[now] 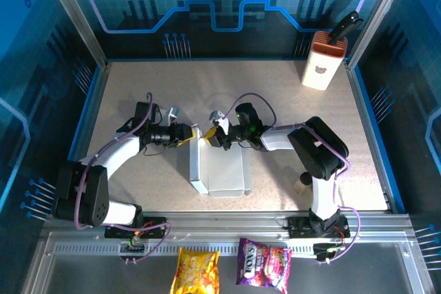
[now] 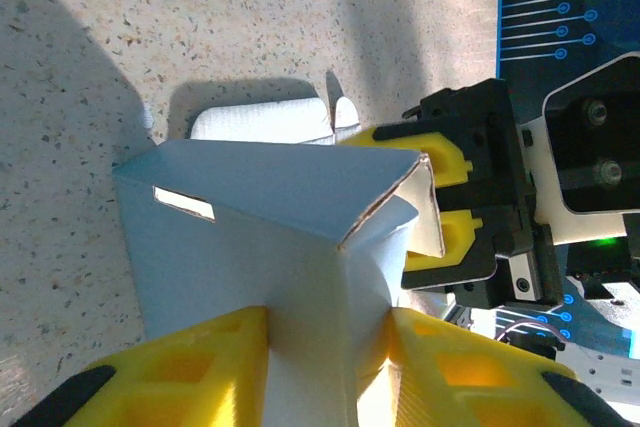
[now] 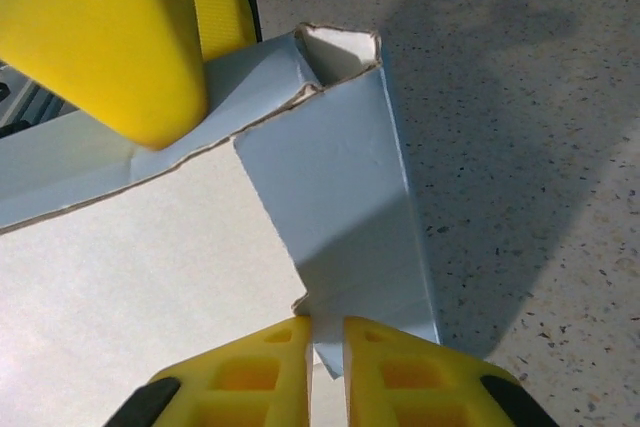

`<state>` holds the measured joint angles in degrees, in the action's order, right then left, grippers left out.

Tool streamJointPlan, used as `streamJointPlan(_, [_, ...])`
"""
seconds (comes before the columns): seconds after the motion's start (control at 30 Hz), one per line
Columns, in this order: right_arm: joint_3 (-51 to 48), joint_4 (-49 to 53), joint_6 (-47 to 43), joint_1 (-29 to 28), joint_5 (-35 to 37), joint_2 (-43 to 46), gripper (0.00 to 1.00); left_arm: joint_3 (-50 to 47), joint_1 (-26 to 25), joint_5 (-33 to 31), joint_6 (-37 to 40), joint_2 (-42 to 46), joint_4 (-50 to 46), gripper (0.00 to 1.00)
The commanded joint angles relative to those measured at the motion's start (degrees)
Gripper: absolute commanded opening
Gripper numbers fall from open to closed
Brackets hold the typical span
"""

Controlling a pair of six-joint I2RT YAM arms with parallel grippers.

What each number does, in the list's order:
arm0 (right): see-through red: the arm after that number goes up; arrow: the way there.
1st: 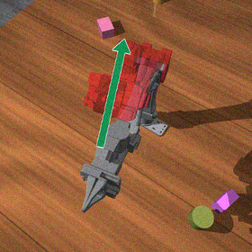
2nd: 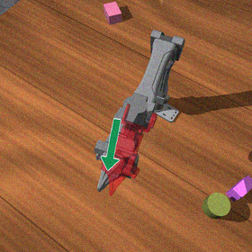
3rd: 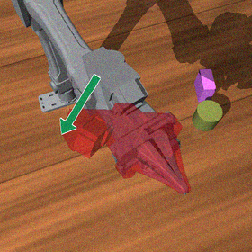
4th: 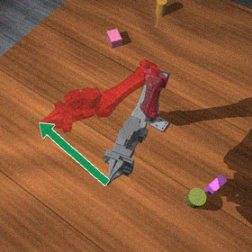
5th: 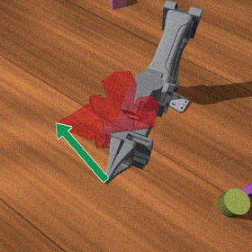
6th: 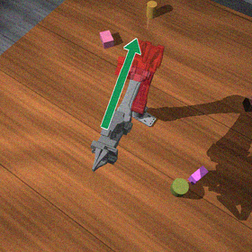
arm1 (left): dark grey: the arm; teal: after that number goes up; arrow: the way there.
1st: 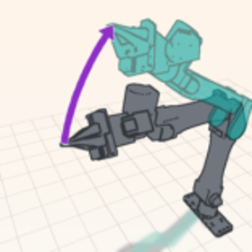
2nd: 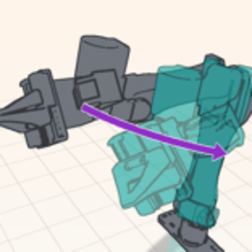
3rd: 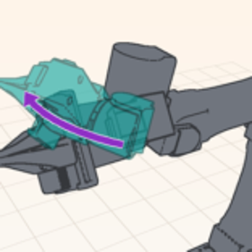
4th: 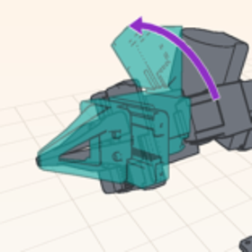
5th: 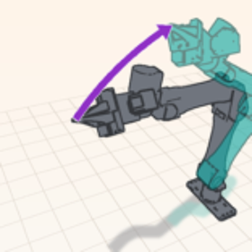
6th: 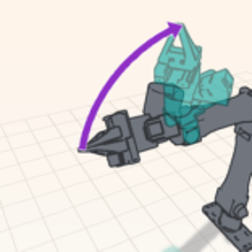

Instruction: Fold the paper box

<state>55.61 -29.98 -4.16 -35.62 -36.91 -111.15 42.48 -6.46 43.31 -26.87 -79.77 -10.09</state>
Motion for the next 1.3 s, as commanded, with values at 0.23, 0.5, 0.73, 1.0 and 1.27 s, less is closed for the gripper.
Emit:
streamJointPlan(0.23, [2.95,0.79,-1.43,-1.03,2.89,-0.83,0.32,0.41,0.28,3.79,0.62,-3.34,2.23,0.33])
streamJointPlan(0.5, [4.31,2.98,-1.53,-1.30,8.05,-1.67,0.38,0.85,0.30,4.77,0.77,-4.24,3.18,0.33])
streamJointPlan(0.73, [8.26,6.71,-1.65,-1.87,6.82,-4.31,0.40,1.12,0.31,5.47,1.12,-4.60,3.67,0.30])
streamJointPlan(1.0, [8.59,8.84,-3.39,-2.63,7.49,-3.76,0.39,0.22,1.20,3.57,0.31,-3.81,4.74,0.38])
streamJointPlan(1.27, [5.77,12.77,-4.42,-3.14,9.81,0.50,0.37,-0.93,3.84,0.64,-2.08,-0.98,4.91,0.39])
